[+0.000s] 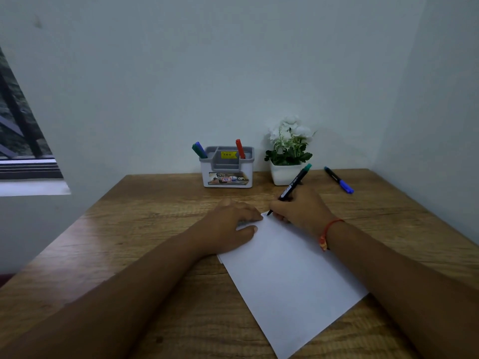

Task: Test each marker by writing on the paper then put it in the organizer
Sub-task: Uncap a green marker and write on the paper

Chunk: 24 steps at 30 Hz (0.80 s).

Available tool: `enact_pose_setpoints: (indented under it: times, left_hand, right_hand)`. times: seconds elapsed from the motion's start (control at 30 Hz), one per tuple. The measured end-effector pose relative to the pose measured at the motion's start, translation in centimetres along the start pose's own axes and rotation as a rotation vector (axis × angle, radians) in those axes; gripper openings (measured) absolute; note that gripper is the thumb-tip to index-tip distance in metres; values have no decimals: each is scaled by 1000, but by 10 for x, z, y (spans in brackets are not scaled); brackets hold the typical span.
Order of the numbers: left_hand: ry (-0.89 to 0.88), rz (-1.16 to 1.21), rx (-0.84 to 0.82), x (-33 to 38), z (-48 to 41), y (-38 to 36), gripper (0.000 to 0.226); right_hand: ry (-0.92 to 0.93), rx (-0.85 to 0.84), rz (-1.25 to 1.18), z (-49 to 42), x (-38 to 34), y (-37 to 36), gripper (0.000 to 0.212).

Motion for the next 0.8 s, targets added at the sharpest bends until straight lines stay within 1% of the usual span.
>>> enact_pose_setpoints:
  times: [0.1, 0.27, 0.37, 0.5, 0.53, 0.67, 0.8]
  left_hand:
    - [-1, -7, -6, 1, 0, 1, 38]
    - [5, 6, -2, -1, -1, -1, 37]
    - [0, 2, 0, -2, -1, -1, 37]
    - [3, 3, -7, -2, -1, -1, 37]
    - [2, 4, -8, -2, 0, -1, 37]
    - [-5, 14, 4, -2, 0, -1, 37]
    - [-3, 11, 8, -2, 0, -2, 37]
  right_hand:
    - [2, 21, 1, 1, 1, -1, 14]
    - [-3, 12, 30, 2, -1, -1, 15]
    - [-22, 24, -1, 3, -2, 1, 18]
    - [-55, 66, -133, 3, -2, 5, 19]
    - [-52, 67, -130, 3, -4, 6, 19]
    - [-89, 38, -132, 6, -5, 6, 8]
    - [-47, 16, -68, 7, -4, 5, 18]
Point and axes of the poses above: each hand's wrist, its own z-axis away from the middle knuckle, its own y-axis out of the back of the hand, x = y × z, the point moved 2 cm from there along -z, towards the middle knuckle, and after that the axes turned 9 degrees about -x, right-handed, at the moved point
